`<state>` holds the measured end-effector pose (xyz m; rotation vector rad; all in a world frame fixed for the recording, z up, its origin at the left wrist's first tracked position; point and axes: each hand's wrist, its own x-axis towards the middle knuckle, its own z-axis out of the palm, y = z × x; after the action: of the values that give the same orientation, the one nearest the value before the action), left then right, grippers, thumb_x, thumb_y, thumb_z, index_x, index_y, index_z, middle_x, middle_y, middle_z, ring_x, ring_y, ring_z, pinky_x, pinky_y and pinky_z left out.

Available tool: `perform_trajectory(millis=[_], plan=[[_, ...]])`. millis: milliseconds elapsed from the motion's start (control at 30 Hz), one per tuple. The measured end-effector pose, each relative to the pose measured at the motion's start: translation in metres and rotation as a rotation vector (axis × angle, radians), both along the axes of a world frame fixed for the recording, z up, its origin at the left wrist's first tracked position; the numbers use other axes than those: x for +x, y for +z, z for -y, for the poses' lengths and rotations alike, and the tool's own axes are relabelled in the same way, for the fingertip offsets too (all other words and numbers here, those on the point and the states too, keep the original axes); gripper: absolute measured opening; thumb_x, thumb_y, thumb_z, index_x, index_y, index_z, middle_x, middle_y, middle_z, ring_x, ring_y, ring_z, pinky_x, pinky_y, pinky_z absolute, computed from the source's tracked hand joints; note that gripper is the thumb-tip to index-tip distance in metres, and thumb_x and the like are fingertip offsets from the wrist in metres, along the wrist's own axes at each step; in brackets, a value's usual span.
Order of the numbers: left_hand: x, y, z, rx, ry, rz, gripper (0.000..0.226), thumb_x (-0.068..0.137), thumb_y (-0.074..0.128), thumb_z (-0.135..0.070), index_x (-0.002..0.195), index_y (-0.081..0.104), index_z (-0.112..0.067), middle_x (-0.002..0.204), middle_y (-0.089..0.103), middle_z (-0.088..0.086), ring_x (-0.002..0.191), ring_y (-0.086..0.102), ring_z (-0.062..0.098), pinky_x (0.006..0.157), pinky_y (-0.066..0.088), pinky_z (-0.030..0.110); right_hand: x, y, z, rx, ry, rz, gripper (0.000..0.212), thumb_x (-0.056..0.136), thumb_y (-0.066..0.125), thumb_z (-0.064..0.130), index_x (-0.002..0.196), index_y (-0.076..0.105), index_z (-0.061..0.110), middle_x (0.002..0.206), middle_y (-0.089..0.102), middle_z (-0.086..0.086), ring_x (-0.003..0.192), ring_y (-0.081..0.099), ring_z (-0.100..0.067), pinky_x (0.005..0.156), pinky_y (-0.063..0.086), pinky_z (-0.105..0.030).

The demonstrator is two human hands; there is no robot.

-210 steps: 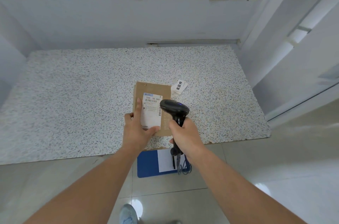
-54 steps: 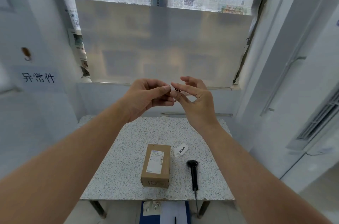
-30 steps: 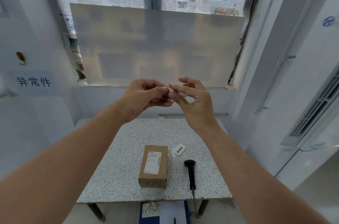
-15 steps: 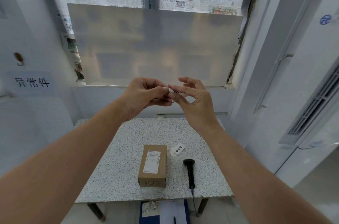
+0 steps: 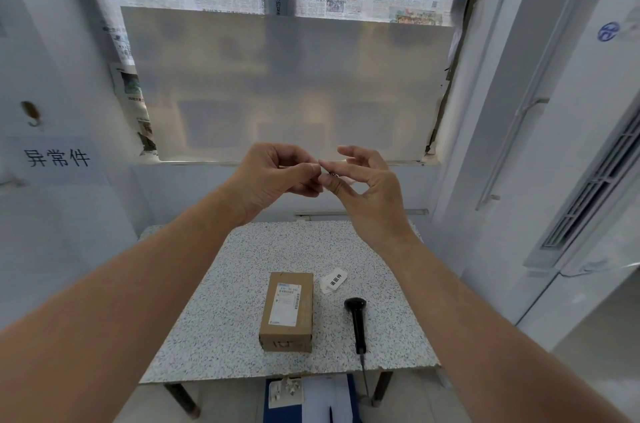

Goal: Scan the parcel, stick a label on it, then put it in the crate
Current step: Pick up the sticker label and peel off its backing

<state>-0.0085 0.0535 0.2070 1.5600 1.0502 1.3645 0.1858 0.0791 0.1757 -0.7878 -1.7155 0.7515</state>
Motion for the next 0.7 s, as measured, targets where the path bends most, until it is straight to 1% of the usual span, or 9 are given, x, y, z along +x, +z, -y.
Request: perform_trajectory(millis=[67,133,233,267,300,367,433,533,700], plan=[[0.001,0.000,-0.001,0.031,0.010,-0.054,0.011,0.093,0.069,-0.001,0.096,0.072,0.010,0.086,0.074,0.028,0.078,0.073,0.034,0.079,0.062,0.042,0.000,-0.001,0.000,0.012,-0.014,0.013,0.027,0.092,0.079,0.028,0.118,0.081,0.025,0.136,0.060,0.005,0.126,0.055,-0.018,0.105,0.053,-0.034],[0.003,0.000,-0.002,0.052,0.023,-0.102,0.012,0.094,0.068,-0.001,0.095,0.071,0.011,0.085,0.074,0.027,0.077,0.073,0.033,0.078,0.062,0.040,0.000,-0.002,0.000,0.037,-0.043,0.025,0.027,0.093,0.078,0.028,0.120,0.080,0.023,0.133,0.061,0.004,0.124,0.057,-0.017,0.104,0.052,-0.030],[0.006,-0.001,-0.003,0.062,0.036,-0.141,0.012,0.094,0.068,-0.001,0.097,0.072,0.010,0.086,0.075,0.026,0.077,0.073,0.032,0.078,0.062,0.037,-0.001,-0.004,0.003,0.132,-0.168,0.008,0.032,0.089,0.082,0.028,0.120,0.080,0.018,0.115,0.068,0.003,0.106,0.064,-0.008,0.091,0.048,-0.013],[0.007,-0.002,-0.004,0.065,0.042,-0.140,0.011,0.094,0.068,-0.001,0.097,0.072,0.009,0.086,0.075,0.025,0.077,0.074,0.031,0.077,0.062,0.036,0.000,-0.005,0.003,0.157,-0.207,-0.015,0.032,0.088,0.084,0.027,0.118,0.080,0.017,0.108,0.071,0.003,0.099,0.067,-0.007,0.085,0.050,-0.013],[0.008,-0.003,-0.004,0.070,0.048,-0.137,0.011,0.094,0.068,-0.001,0.097,0.072,0.009,0.085,0.076,0.024,0.077,0.074,0.031,0.077,0.062,0.036,0.001,-0.006,0.003,0.174,-0.228,-0.043,0.029,0.087,0.085,0.025,0.114,0.080,0.016,0.103,0.075,0.003,0.093,0.070,-0.007,0.082,0.053,-0.016],[0.009,-0.003,-0.005,0.081,0.051,-0.139,0.011,0.094,0.069,-0.002,0.097,0.072,0.008,0.085,0.076,0.023,0.078,0.074,0.032,0.077,0.062,0.036,0.002,-0.007,0.003,0.179,-0.207,-0.087,0.022,0.087,0.086,0.021,0.106,0.082,0.014,0.095,0.080,0.004,0.087,0.074,-0.007,0.079,0.059,-0.022],[0.009,-0.003,-0.006,0.088,0.038,-0.156,0.012,0.094,0.069,-0.004,0.097,0.073,0.007,0.085,0.076,0.021,0.079,0.074,0.032,0.078,0.062,0.036,0.003,-0.008,0.003,0.157,-0.158,-0.091,0.018,0.088,0.085,0.018,0.105,0.083,0.011,0.094,0.081,0.003,0.087,0.076,-0.005,0.078,0.060,-0.020],[0.010,-0.004,-0.008,0.093,0.036,-0.177,0.010,0.094,0.069,-0.005,0.097,0.073,0.004,0.084,0.077,0.018,0.078,0.075,0.030,0.076,0.061,0.032,0.003,-0.010,0.003,0.098,-0.088,-0.095,0.016,0.091,0.082,0.016,0.107,0.083,0.012,0.093,0.080,0.007,0.087,0.076,-0.003,0.080,0.061,-0.020],[0.012,-0.005,-0.010,0.118,0.032,-0.264,0.009,0.094,0.070,-0.006,0.096,0.075,0.001,0.083,0.078,0.014,0.079,0.075,0.030,0.078,0.061,0.032,0.007,-0.014,-0.001,0.022,-0.040,-0.107,0.012,0.094,0.079,0.017,0.104,0.084,0.011,0.087,0.080,0.011,0.081,0.076,-0.001,0.074,0.057,-0.014]])
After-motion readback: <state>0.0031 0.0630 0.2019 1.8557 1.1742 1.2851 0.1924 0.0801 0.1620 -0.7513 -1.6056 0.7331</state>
